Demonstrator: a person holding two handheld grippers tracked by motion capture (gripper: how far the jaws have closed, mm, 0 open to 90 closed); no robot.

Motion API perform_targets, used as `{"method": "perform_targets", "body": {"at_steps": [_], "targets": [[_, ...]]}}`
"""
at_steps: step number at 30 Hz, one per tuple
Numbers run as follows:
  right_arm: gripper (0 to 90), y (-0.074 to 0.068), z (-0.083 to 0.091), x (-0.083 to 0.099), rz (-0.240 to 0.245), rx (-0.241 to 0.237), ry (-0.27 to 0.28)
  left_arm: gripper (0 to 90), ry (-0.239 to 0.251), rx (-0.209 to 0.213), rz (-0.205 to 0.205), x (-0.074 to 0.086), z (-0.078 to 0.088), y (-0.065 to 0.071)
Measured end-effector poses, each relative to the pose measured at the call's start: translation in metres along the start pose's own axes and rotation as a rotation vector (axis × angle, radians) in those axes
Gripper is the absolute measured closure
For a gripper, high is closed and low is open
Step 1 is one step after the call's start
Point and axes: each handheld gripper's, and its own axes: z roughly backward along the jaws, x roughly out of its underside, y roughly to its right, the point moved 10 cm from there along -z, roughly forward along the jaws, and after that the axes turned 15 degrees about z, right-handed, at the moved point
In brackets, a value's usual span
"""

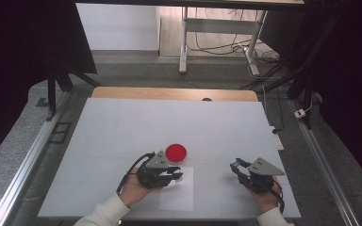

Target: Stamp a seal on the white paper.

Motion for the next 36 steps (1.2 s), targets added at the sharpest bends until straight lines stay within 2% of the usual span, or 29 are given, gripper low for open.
{"method": "perform_targets", "body": {"at_steps": [8, 24, 36], "targets": [[64.2, 0.0, 0.0, 0.0, 0.001, -0.001, 0.0, 75.6, -0.021, -0.011, 0.0, 0.008, -0.008, -0.002], [64.2, 0.0, 0.0, 0.0, 0.001, -0.002, -0.001, 75.6, -0.04, -0.018, -0.021, 0.016, -0.013, -0.005], [64.2, 0.0, 0.0, 0.0, 0.002, -0.003, -0.001, 75.6, -0.032, -0.02, -0.036, 0.018, -0.017, -0.006]]}}
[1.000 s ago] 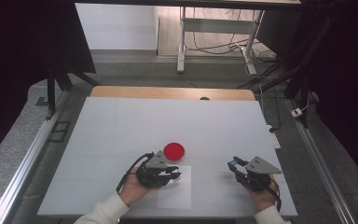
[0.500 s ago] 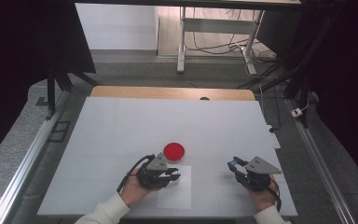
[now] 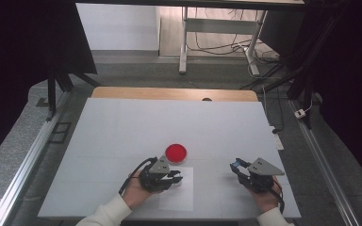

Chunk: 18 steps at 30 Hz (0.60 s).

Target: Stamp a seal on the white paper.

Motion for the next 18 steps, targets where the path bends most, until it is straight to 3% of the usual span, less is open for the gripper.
{"method": "perform_targets", "body": {"at_steps": [18], "targets": [[64.2, -0.0001, 0.0, 0.0002, 0.0, 0.001, -0.001, 75.7, -0.015, -0.036, -0.034, 0.0028, -0.0039, 0.0013]]}}
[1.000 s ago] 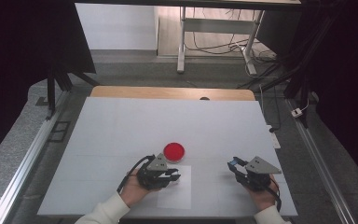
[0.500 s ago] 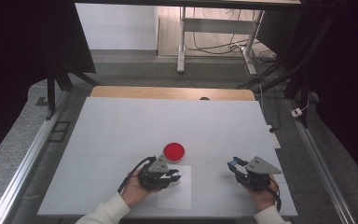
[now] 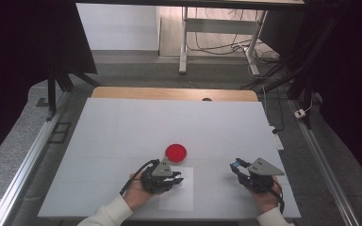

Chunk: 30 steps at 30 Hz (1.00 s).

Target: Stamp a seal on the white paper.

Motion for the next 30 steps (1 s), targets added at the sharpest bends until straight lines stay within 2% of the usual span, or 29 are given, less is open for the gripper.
{"method": "perform_targets", "body": {"at_steps": [3, 20, 30], "targets": [[64.2, 0.0, -0.0002, 0.0002, 0.0, 0.0, -0.001, 75.8, -0.006, -0.003, 0.006, -0.0001, -0.0004, 0.0002], [64.2, -0.0013, -0.0013, -0.0003, 0.001, -0.002, 0.001, 76.0, -0.042, -0.035, -0.018, 0.002, -0.0039, 0.0005], [64.2, -0.0013, -0.0015, 0.0003, 0.005, -0.002, -0.005, 76.1, -0.071, -0.069, -0.071, 0.002, -0.0044, 0.0026]]}}
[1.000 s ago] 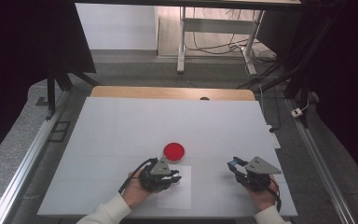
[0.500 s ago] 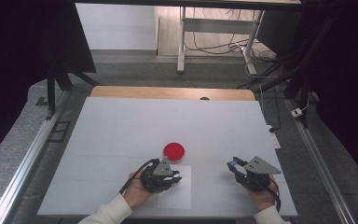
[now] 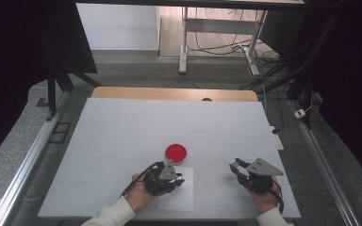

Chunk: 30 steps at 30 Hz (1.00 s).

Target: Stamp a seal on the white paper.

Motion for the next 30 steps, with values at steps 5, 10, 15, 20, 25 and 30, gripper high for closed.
{"method": "perform_targets", "body": {"at_steps": [5, 10, 15, 20, 25, 30], "targets": [[64.2, 0.0, 0.0002, -0.0005, -0.002, 0.001, 0.004, 76.2, 0.009, 0.015, 0.017, 0.0004, -0.0003, -0.0009], [64.2, 0.0003, 0.0007, -0.0007, -0.003, 0.003, 0.006, 76.2, 0.026, 0.007, 0.012, 0.0016, -0.0004, -0.0001], [64.2, 0.0002, 0.0011, -0.0009, -0.002, 0.004, 0.004, 76.2, 0.037, 0.014, 0.022, 0.0026, -0.0002, -0.0006], [64.2, 0.0003, 0.0012, -0.0007, -0.002, 0.004, 0.004, 76.2, 0.039, 0.015, 0.023, 0.0035, 0.0003, -0.0008], [64.2, 0.0, 0.0009, -0.0007, -0.002, 0.002, 0.004, 76.3, 0.039, 0.02, 0.025, 0.0034, 0.0001, -0.0012], [64.2, 0.0001, 0.0014, -0.0009, -0.001, 0.004, 0.002, 76.4, 0.036, 0.018, 0.023, 0.003, -0.0002, -0.0009]]}}
